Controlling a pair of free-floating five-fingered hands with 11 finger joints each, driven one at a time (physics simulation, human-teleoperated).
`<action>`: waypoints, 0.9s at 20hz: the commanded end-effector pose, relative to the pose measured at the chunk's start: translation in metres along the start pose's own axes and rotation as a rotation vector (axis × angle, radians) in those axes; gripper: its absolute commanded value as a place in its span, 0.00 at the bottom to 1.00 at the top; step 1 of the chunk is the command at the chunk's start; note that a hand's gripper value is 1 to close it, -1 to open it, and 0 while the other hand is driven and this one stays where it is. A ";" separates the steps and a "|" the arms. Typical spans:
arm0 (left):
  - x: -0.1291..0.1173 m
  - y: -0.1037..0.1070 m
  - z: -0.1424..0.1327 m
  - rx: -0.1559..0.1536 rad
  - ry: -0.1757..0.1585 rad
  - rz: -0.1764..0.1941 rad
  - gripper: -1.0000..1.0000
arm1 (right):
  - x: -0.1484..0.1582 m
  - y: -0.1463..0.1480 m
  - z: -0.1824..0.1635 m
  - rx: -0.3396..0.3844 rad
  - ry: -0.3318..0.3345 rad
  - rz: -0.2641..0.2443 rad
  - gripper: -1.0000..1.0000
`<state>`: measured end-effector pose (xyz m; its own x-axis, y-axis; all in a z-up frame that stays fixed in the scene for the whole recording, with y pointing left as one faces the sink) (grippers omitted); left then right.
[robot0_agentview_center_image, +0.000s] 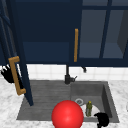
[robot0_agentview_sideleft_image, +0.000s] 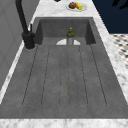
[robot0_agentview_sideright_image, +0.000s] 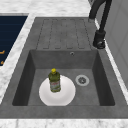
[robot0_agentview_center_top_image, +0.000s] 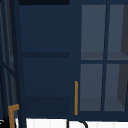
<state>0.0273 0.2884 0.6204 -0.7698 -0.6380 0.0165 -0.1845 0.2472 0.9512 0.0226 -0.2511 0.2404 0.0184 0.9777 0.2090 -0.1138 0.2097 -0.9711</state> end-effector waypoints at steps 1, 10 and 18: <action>-0.007 -0.008 -0.026 -0.045 0.004 0.008 0.00 | 0.000 0.000 0.000 0.000 0.000 0.000 0.50; -0.010 -0.021 -0.069 -0.109 0.029 0.072 0.00 | 0.000 0.000 0.000 0.000 0.000 0.000 0.50; -0.009 -0.031 -0.106 -0.113 0.121 0.050 0.00 | 0.000 0.000 0.000 0.000 0.000 0.000 0.50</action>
<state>0.0883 0.2243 0.6238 -0.6899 -0.7184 0.0891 -0.1075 0.2234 0.9688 0.0226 -0.2511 0.2404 0.0184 0.9777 0.2090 -0.1138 0.2097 -0.9711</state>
